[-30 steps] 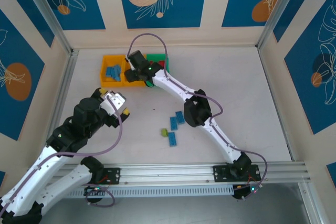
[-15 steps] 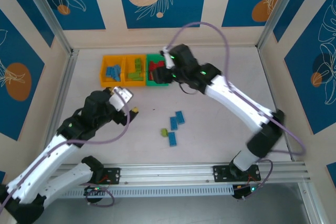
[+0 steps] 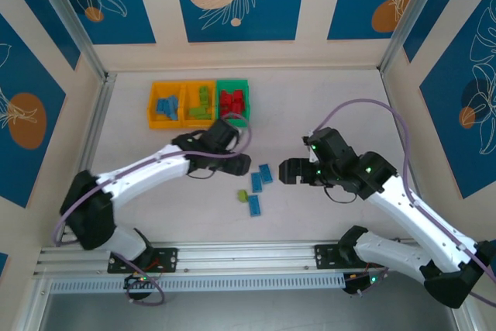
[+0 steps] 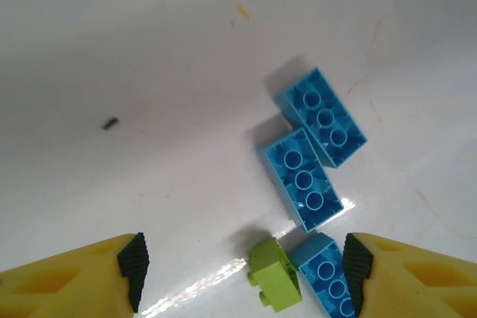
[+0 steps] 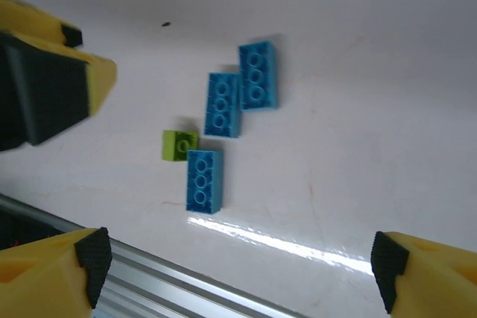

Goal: Sort the legos into containers by color

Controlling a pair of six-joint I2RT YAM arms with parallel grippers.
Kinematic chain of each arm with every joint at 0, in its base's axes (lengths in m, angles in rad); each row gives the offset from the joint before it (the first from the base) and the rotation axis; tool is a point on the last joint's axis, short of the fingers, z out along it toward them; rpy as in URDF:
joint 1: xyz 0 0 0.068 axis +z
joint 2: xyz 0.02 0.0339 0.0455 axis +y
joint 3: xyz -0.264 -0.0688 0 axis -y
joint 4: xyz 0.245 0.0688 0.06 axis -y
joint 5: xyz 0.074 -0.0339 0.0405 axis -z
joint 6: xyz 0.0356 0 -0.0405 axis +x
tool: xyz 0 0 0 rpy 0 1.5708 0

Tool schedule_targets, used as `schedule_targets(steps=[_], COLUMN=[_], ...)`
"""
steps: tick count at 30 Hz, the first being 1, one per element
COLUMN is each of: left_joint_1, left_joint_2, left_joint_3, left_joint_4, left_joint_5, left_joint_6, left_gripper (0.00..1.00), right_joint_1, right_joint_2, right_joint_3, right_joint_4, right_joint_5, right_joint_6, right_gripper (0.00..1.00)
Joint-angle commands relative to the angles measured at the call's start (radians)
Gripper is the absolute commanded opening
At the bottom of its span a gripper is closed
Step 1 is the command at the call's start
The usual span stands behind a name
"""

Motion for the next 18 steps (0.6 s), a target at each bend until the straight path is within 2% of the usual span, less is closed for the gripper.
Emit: schedule_targets(steps=[1,5,13,18], left_joint_1=[-0.074,-0.131,-0.155,-0.155], left_joint_2=[0.104,0.223,0.332,0.365], left_joint_3=[0.092,0.127,0.121,0.119], left_joint_4=[-0.037,-0.031,0.042,0.042], left_joint_5=[-0.083,-0.135,-0.036,-0.058], left_joint_6=[-0.081,-0.091,-0.07,-0.07], left_gripper=[0.67,0.64,0.63,0.6], right_joint_1=[-0.032,-0.044,-0.056,-0.059], right_joint_2=[-0.033,-0.062,-0.077,-0.067], right_joint_3=[-0.004,-0.008,-0.028,-0.035], right_joint_4=[-0.092,-0.093,-0.059,-0.057], right_joint_5=[0.016,0.032,0.006,-0.004], right_joint_6=[0.053,0.073,0.067,0.071], right_gripper=[0.95,0.95,0.96,0.96])
